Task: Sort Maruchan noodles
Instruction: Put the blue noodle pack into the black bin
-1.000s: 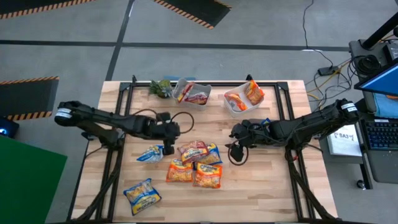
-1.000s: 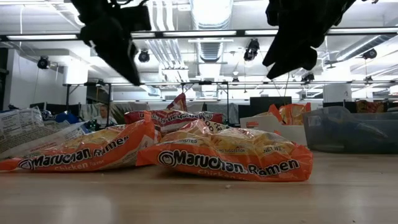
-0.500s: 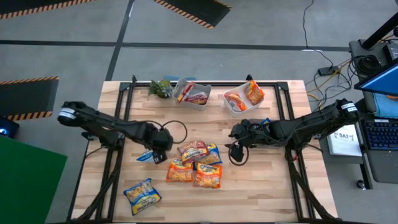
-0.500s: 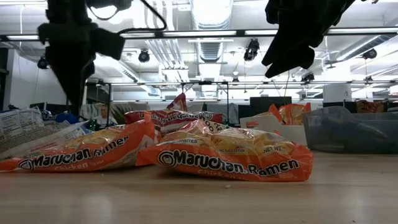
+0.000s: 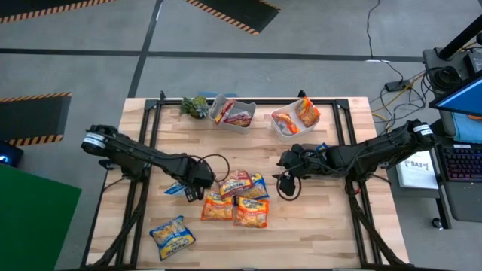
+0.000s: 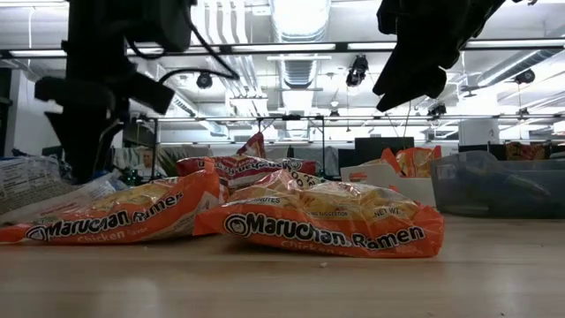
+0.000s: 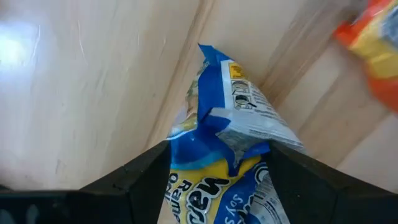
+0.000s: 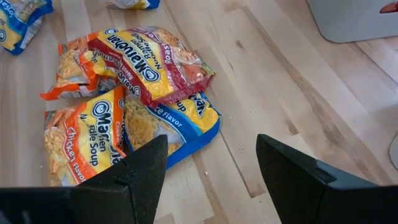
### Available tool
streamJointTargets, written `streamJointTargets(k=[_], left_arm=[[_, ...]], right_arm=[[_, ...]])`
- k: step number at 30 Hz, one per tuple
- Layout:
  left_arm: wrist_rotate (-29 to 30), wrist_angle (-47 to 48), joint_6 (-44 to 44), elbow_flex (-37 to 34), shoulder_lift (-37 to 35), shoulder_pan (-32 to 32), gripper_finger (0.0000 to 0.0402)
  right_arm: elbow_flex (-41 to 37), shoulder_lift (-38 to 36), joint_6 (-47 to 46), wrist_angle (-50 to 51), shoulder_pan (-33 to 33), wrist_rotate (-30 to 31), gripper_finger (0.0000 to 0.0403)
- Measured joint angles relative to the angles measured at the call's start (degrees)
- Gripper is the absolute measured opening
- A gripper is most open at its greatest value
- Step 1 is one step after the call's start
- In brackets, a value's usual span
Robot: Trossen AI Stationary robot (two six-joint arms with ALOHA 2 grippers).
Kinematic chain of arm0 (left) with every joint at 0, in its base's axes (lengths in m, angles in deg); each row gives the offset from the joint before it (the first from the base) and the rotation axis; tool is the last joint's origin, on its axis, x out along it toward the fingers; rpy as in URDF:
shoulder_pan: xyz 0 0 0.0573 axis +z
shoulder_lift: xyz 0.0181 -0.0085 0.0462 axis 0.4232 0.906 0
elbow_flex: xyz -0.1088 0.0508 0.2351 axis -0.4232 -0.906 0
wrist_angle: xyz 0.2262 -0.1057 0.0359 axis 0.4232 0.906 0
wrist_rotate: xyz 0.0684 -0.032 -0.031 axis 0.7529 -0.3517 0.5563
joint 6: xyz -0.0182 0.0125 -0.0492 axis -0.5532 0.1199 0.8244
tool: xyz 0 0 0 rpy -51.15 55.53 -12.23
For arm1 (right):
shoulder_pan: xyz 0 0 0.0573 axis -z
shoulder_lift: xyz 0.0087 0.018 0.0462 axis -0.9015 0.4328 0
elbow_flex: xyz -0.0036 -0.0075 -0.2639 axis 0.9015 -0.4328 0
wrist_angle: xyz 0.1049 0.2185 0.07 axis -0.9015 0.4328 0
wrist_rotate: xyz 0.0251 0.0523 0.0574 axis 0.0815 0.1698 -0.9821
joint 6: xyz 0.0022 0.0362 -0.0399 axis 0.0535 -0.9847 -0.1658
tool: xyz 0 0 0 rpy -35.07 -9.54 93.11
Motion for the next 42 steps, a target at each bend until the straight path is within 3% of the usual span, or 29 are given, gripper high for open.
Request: streamJointTargets(k=[8,12,17,19,25,30,38,42], left_arm=[[0.0,-2.6,-2.1,-2.3,2.2,-0.2,0.0202],[0.1,-3.1,-4.0,-2.4,2.8,-0.3,0.014],[2.2,-3.2,-8.2,-2.0,2.2,-0.3,0.0032],[4.1,-3.6,-10.2,-1.4,1.7,-0.3,0.001],[10.6,-8.7,-18.1,-0.3,-0.7,-0.3,0.0003],[13.9,-17.5,-24.6,-0.3,-4.2,-0.2,0.0001],[15.6,-31.4,-30.6,-0.3,-8.6,0.1,0.0],[15.6,-38.2,-32.9,-0.3,-8.8,0.1,0.0]], right_arm=[[0.0,0.0,0.0,0.1,-0.1,0.0,0.0233],[-0.2,0.0,0.0,0.1,-0.8,0.0,0.0233],[-0.4,0.0,-0.1,-0.1,-1.6,0.2,0.0233],[-0.5,0.0,-0.1,-0.1,-1.9,0.5,0.0233],[-1.3,0.0,0.2,-3.6,-1.9,0.5,0.0233],[-4.1,0.7,2.7,-15.4,-1.9,0.5,0.0233],[-4.0,9.0,15.4,-34.1,-0.9,0.6,0.0267],[-0.3,13.5,19.7,-37.0,1.0,0.5,0.0286]])
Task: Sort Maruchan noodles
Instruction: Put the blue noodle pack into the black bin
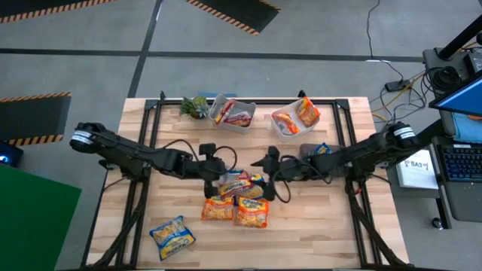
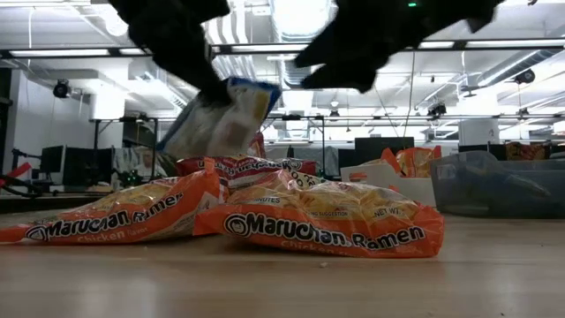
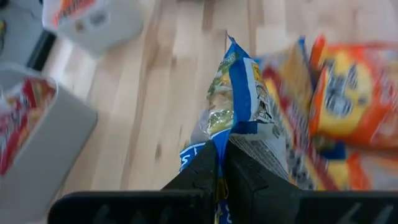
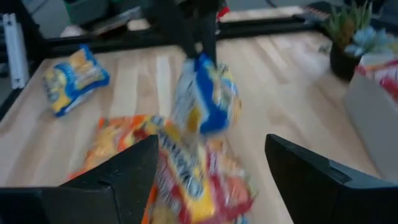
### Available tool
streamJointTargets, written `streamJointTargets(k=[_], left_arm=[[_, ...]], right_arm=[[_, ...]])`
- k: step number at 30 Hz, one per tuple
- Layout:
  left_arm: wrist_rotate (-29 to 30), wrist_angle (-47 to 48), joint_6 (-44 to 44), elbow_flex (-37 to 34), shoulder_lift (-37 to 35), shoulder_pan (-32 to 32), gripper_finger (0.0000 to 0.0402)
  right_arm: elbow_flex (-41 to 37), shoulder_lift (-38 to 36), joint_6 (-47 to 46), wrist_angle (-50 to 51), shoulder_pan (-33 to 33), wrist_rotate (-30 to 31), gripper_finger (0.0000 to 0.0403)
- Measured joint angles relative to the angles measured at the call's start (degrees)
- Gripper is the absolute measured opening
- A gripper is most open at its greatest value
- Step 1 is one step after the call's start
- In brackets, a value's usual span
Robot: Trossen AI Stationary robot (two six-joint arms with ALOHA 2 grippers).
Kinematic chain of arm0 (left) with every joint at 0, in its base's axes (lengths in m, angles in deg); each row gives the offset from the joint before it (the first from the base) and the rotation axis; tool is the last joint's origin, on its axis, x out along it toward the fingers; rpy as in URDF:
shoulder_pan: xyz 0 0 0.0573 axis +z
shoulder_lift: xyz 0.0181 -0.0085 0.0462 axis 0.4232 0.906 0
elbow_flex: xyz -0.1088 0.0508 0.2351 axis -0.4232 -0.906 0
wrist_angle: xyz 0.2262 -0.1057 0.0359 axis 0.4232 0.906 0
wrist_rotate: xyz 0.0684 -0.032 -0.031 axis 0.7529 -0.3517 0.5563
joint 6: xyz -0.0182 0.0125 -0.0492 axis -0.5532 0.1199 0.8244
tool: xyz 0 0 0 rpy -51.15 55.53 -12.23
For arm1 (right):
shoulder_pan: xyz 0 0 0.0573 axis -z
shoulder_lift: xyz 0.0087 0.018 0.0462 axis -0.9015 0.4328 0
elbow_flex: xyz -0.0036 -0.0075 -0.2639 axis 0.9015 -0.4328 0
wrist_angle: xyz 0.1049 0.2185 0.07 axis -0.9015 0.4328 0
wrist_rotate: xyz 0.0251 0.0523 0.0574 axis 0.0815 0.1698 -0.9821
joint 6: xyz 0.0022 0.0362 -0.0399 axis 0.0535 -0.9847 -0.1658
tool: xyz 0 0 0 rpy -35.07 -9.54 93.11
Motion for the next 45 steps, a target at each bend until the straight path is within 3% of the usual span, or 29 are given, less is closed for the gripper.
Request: streamJointTargets(k=[9,16,21,28,30,36,45], left_arm=[[0.5,-7.6,-4.9,0.3,0.3,0.1,0.0],[1.1,-9.5,-6.2,0.8,0.4,0.2,0.0],[1.1,-9.8,-6.2,0.8,0.4,0.3,0.0],[2.9,-9.7,-6.5,0.9,0.4,0.4,0.0008],[3.8,-9.6,-7.2,1.5,0.4,0.4,0.0019],[4.4,-9.3,-13.7,2.9,-0.6,0.4,0.0074],[7.3,-9.6,-22.2,3.4,-5.3,0.9,0.0134]], right_arm=[[8.4,6.4,3.7,5.0,3.3,-0.1,0.0301],[11.7,9.0,4.1,7.7,3.7,-0.6,0.0277],[12.1,8.7,3.2,8.5,3.8,-0.7,0.0205],[12.1,7.8,1.5,9.4,3.9,-2.2,0.0035],[12.2,7.4,1.3,10.2,4.0,-3.2,0.0022],[16.8,6.6,-1.0,22.4,4.0,-3.3,0.0014],[27.3,4.8,-6.5,52.3,4.0,-0.4,0.0013]])
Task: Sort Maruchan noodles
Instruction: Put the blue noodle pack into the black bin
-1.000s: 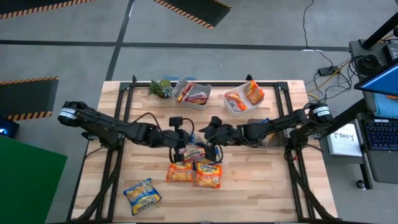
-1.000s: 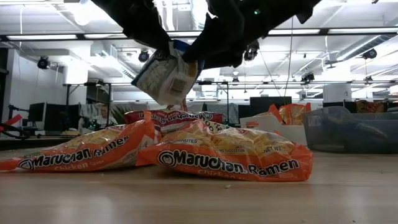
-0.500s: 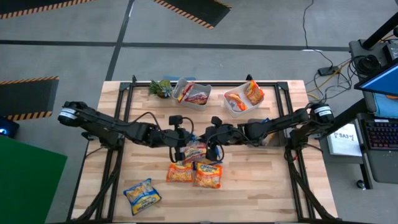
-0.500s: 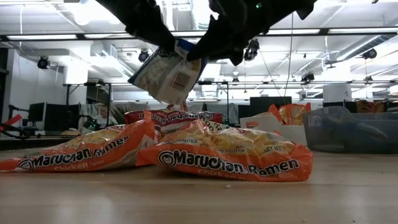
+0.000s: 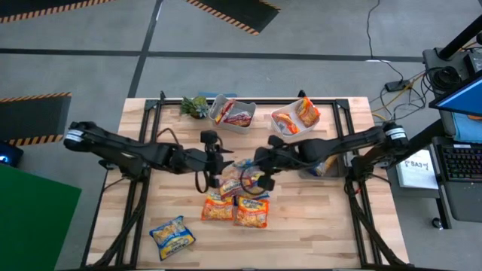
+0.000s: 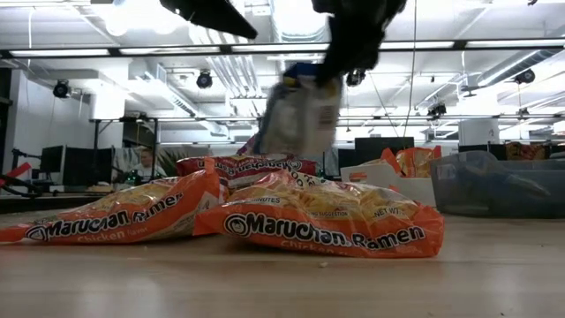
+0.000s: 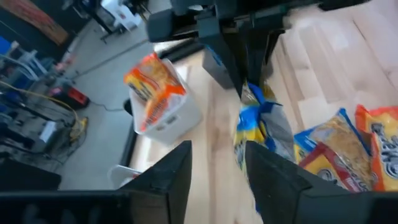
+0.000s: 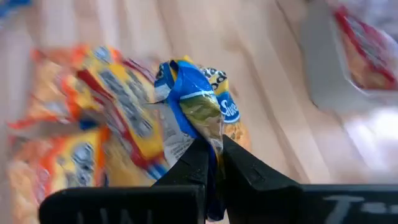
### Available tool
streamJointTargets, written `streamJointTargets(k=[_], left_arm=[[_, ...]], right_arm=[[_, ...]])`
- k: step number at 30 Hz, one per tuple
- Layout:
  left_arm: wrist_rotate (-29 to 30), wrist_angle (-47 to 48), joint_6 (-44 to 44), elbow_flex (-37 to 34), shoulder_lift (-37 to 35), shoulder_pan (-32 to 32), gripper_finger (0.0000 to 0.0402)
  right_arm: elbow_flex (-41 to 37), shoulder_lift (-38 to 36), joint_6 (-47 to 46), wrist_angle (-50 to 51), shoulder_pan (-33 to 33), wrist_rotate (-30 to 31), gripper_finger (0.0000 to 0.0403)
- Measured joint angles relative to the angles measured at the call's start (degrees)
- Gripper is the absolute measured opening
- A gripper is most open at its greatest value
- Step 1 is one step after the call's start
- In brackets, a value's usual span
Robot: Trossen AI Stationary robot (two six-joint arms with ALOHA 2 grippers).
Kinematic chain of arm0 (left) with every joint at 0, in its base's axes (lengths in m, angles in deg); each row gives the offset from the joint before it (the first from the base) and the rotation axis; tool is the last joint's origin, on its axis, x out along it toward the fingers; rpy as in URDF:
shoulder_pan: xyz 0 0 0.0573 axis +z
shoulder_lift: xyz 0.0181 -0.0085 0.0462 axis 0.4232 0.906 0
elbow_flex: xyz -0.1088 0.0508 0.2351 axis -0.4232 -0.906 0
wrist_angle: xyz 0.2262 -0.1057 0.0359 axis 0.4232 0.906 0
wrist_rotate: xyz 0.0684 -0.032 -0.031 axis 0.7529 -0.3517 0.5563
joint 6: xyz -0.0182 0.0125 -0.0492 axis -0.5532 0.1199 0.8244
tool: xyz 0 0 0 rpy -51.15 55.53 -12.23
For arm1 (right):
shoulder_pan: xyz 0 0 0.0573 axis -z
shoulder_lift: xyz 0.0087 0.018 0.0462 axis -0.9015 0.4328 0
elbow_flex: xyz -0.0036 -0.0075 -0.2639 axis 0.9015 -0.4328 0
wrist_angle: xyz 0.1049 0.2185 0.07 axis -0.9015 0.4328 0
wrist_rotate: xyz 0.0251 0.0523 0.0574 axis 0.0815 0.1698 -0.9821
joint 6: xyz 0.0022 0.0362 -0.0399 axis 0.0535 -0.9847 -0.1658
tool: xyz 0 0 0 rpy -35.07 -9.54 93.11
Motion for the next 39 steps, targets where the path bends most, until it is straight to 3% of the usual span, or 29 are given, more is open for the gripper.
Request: streamJointTargets(k=[6,12,19,24,30,39], left_arm=[[0.0,0.0,-1.0,-0.1,-2.4,0.5,0.0136],[0.1,-0.7,-3.3,-0.1,-2.8,0.8,0.0136],[4.5,-1.2,-4.9,-0.2,-2.8,1.7,0.0136],[4.6,-1.2,-4.8,-0.2,-2.7,2.4,0.0136],[4.6,-1.1,-3.6,-0.7,-2.7,2.9,0.0136],[7.5,0.5,-3.3,-1.4,-2.7,3.0,0.0136]], right_arm=[[3.5,-2.5,-8.9,19.7,0.0,2.3,0.0013],[3.5,-9.3,-25.4,31.4,0.0,6.5,0.0013],[2.4,-19.4,-36.0,43.0,0.0,4.6,0.0013],[-0.6,-26.1,-51.1,52.6,0.1,3.8,0.0013],[-9.6,-34.4,-63.7,47.4,0.0,3.4,0.0013],[-26.3,-39.3,-69.1,29.6,0.0,3.4,0.0013]])
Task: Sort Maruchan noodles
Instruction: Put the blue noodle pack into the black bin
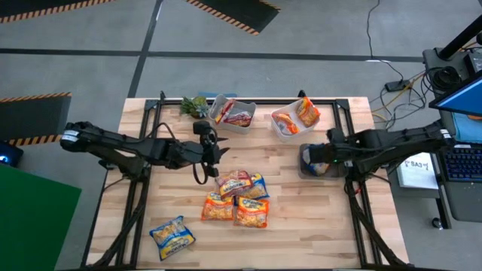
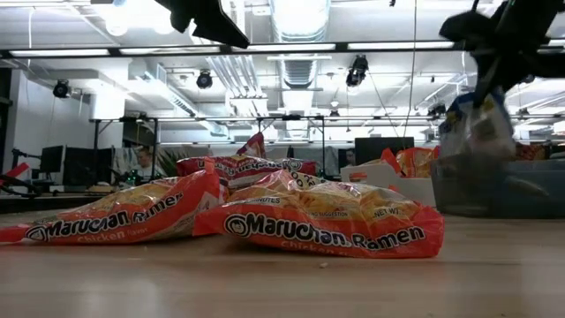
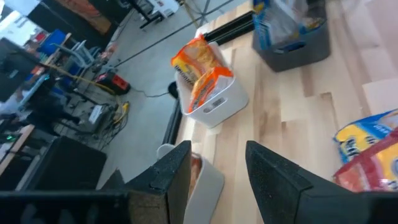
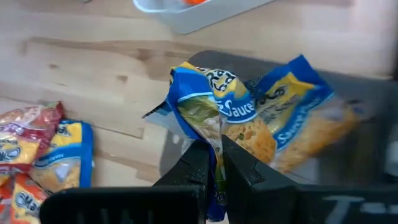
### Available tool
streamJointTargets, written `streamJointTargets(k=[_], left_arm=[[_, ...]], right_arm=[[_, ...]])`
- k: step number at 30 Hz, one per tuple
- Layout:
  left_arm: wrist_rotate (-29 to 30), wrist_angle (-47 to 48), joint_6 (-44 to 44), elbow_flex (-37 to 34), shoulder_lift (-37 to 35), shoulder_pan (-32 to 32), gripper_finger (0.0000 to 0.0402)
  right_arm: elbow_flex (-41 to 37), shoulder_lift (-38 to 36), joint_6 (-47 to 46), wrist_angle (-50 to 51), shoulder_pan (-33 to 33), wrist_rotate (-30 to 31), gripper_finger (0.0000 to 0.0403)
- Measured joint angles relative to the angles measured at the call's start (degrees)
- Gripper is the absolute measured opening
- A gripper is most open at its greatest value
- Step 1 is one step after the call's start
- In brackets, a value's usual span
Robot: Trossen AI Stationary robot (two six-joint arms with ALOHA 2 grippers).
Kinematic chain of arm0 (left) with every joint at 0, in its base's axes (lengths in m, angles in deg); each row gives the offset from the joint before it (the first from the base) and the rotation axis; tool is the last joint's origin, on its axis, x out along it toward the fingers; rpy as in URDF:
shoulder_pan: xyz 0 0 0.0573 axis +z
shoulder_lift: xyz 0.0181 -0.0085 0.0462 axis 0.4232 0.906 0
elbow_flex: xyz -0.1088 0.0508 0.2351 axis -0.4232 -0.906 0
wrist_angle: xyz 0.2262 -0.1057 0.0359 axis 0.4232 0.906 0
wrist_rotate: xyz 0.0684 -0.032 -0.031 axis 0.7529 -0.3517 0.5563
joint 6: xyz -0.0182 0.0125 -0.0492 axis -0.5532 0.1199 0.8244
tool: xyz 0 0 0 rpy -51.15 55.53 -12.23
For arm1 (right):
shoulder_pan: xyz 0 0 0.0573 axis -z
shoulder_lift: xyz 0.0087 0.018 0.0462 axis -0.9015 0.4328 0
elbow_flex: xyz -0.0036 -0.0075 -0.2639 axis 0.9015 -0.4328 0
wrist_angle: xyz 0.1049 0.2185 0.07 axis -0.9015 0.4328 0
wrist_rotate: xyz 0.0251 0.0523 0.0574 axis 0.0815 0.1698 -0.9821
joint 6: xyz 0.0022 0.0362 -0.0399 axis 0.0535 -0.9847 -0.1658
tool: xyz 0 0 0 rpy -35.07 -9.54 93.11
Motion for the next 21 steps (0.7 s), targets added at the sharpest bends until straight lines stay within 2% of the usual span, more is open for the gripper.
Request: streamJointTargets(k=[5,12,15,21], left_arm=[[0.6,0.4,0.1,0.0,0.0,0.1,0.0136],[0.6,0.4,0.5,0.0,0.0,0.1,0.0136],[0.6,0.3,0.7,0.0,0.0,0.1,0.0136],[0.6,0.3,1.2,0.0,0.0,0.1,0.0136]], right_arm=[[-5.9,0.5,0.9,-11.0,0.0,0.7,0.0013],[-7.6,4.0,1.4,-12.5,0.0,1.8,0.0017],[-7.9,6.1,1.4,-12.5,0.0,2.0,0.0037],[-7.6,9.0,2.9,-12.3,0.0,1.6,0.0106]])
